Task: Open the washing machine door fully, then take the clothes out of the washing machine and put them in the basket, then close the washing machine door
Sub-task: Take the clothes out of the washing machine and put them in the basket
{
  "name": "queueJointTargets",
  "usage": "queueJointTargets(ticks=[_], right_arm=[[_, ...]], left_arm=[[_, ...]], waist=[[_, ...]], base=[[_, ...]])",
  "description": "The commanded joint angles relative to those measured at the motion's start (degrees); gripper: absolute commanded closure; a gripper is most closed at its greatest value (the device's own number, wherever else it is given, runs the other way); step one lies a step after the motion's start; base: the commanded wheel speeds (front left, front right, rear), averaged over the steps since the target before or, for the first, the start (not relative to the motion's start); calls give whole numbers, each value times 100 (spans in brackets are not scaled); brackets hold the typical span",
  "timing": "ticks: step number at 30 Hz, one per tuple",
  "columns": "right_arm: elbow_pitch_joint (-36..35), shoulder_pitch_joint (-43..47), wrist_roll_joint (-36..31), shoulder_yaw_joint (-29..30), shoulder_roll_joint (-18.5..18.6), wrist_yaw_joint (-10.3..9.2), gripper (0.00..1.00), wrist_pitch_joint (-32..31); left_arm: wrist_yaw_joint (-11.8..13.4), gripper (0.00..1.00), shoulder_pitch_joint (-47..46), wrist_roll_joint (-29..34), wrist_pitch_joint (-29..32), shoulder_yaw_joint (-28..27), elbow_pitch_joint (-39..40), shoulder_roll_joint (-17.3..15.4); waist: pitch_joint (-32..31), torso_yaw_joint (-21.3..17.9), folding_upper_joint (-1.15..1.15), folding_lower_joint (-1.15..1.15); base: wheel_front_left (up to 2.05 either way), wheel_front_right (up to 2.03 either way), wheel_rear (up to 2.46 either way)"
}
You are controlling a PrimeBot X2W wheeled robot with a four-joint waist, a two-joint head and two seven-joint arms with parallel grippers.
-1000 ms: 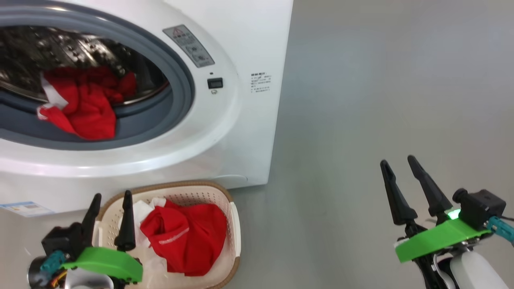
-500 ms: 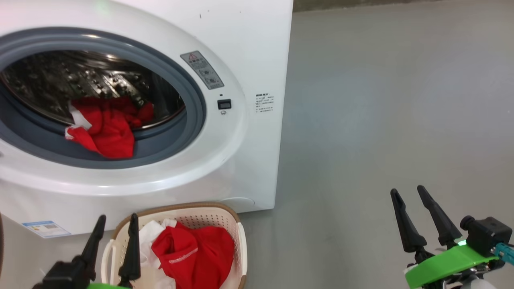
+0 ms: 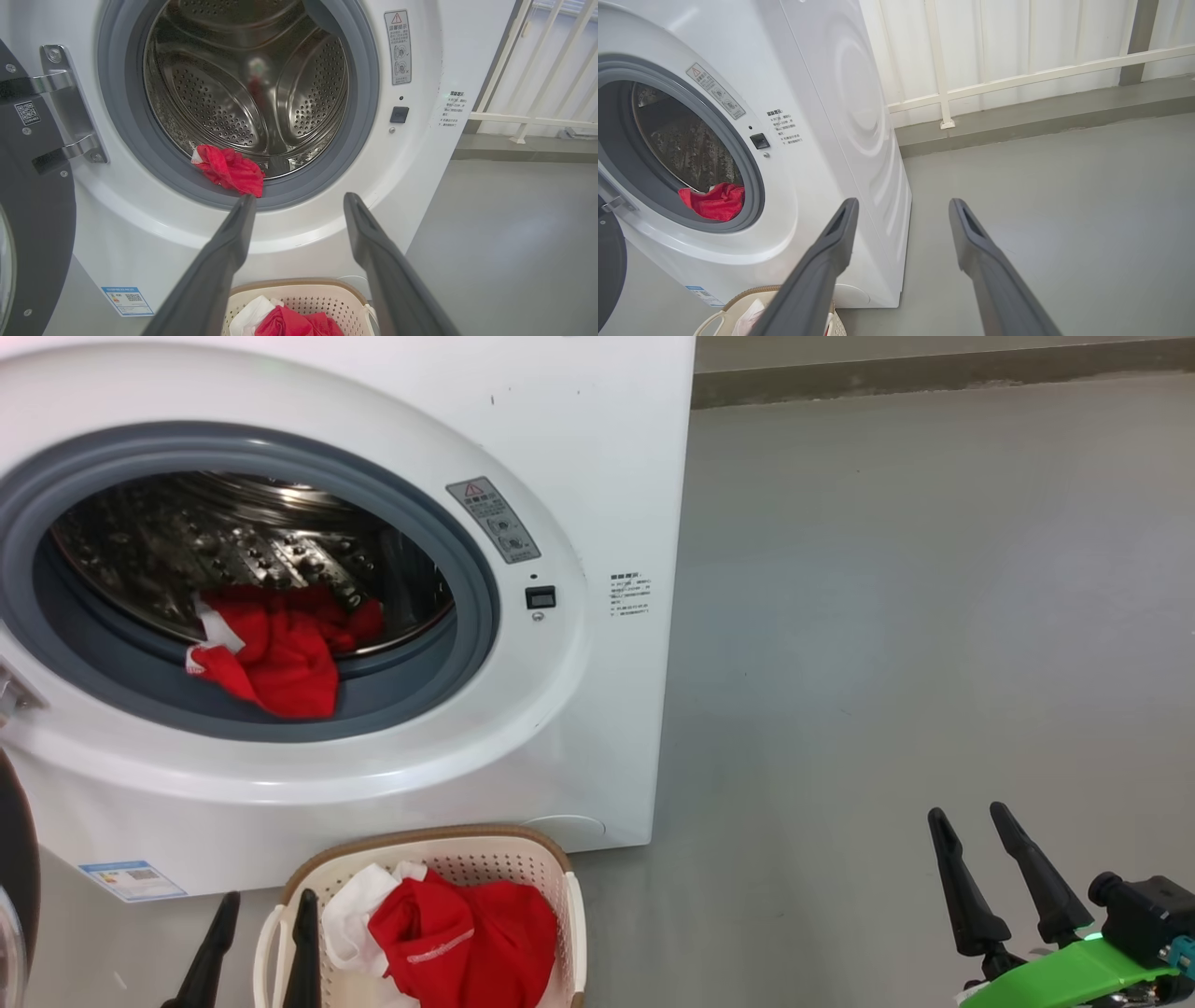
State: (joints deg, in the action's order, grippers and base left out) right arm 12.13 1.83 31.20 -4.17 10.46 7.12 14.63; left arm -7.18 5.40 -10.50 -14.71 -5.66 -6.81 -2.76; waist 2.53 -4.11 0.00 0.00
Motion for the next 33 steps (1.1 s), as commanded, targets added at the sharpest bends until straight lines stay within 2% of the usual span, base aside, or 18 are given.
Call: queueJointTargets(ticks=[1,22,28,33], right_arm=[[-162,-24,-10,-61,98,36,0,37],[-225,-175,-18,-59,65,36,0,37],[-258,-362,-20,-81,24,36,0,37],[-298,-592,-26,-122,-25,36,0,37]], left_arm=[[-31,0,-60,36,-29,-199,198,-22],[46,0,-273,-60,-29,-133,254,-12],[98,0,-799,224,-29,-91,-122,-15],[216,0,-1593,436,-29,-133,-834,-155]], waist=[[6,13,0,0],[331,-14,0,0],[664,33,0,0],[1013,15,0,0]], base=[[0,0,0],[0,0,0],[0,0,0],[0,0,0]])
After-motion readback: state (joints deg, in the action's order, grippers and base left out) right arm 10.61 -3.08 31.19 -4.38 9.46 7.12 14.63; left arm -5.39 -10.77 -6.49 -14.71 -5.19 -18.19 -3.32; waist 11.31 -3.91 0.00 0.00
